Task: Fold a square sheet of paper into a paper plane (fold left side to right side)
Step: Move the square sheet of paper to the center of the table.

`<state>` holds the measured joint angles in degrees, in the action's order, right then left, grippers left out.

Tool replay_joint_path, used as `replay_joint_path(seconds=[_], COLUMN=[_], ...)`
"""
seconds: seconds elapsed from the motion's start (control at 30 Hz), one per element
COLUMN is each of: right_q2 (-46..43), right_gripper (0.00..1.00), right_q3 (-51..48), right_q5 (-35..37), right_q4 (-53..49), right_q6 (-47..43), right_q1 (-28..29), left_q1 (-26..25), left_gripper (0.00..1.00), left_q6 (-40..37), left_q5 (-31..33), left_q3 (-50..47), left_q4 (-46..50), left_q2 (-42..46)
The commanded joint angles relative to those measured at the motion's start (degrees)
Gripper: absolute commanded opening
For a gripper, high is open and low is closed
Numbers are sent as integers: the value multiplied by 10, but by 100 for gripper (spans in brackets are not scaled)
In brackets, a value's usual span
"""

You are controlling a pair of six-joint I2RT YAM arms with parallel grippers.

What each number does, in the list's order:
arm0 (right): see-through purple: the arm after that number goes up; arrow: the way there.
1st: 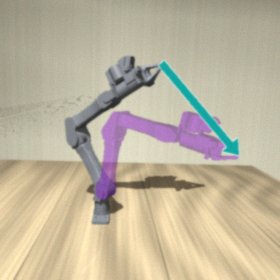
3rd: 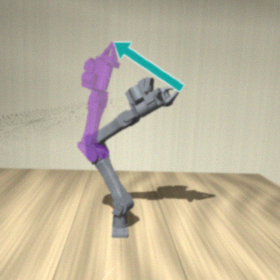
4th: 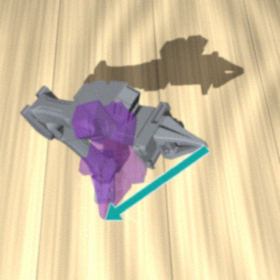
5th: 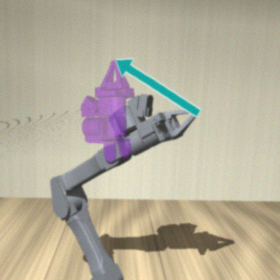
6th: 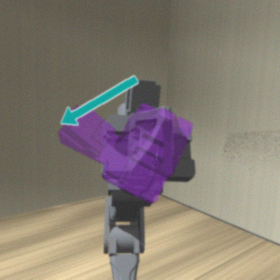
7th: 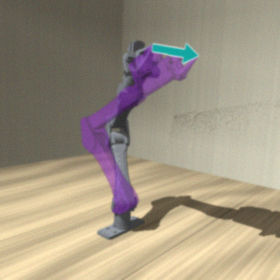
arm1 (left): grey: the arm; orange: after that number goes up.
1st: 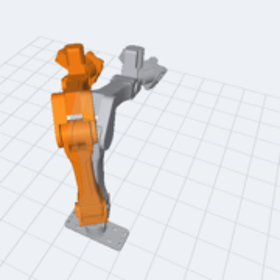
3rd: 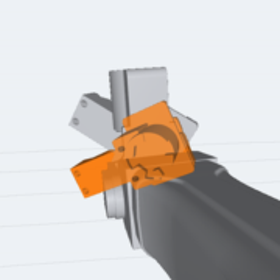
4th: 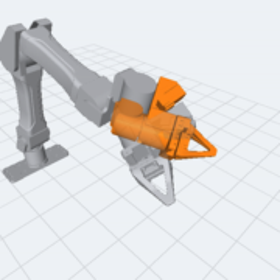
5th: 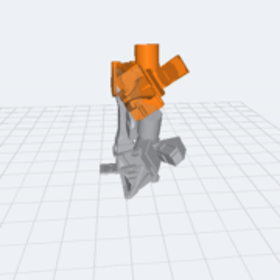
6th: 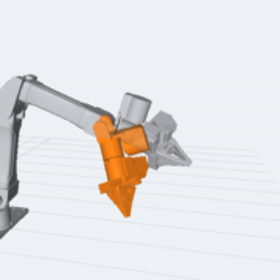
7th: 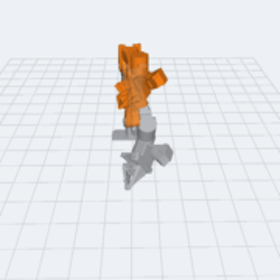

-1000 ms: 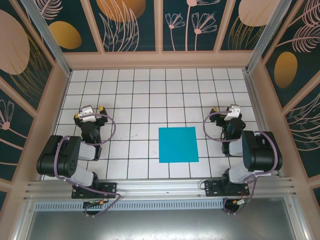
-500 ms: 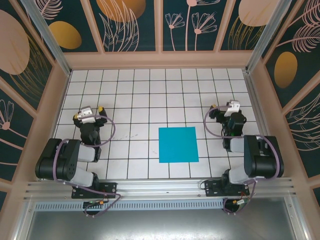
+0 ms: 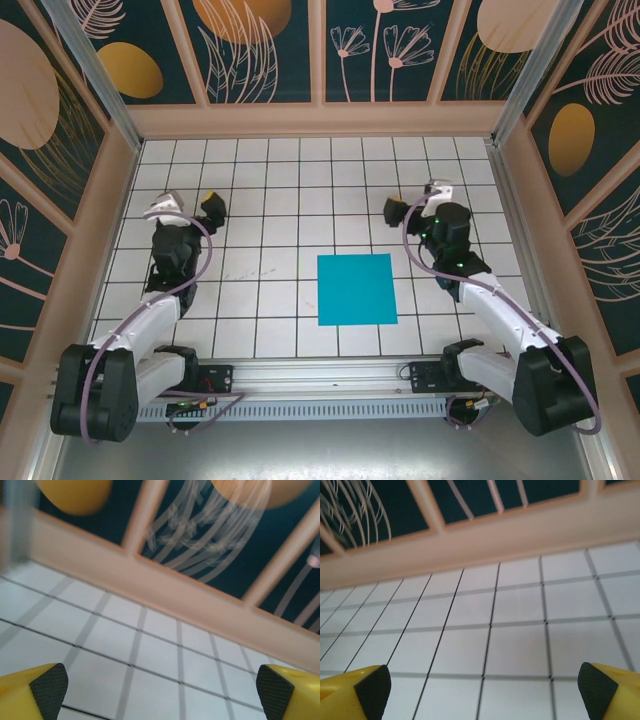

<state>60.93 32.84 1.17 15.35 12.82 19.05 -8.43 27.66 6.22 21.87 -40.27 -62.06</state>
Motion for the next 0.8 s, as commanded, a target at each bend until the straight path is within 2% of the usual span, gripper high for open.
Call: replay_joint_path(seconds=[0.0, 0.2, 0.4, 0.6, 0.77], right_q2=[8, 82, 180, 282, 319], right_gripper=[99, 99, 99, 99, 99], right_q3=[33, 69, 80, 112, 120], right_q5=[55, 70, 65, 69, 82], right_q4=[-149, -261, -279, -288, -284], right_q6=[59, 73, 92, 82, 81], right_q1=[57, 160, 245, 292, 302], left_q1=[-39, -92, -113, -118, -118], left_gripper=[99, 99, 98, 98, 99], left_q6=[94, 109, 121, 126, 128], left_q5=[-99, -172, -240, -248, -257], left_q3=[41, 56, 30, 22, 27], left_q4=[123, 195, 201, 192, 188], left_q2=[-18, -23, -29, -29, -36])
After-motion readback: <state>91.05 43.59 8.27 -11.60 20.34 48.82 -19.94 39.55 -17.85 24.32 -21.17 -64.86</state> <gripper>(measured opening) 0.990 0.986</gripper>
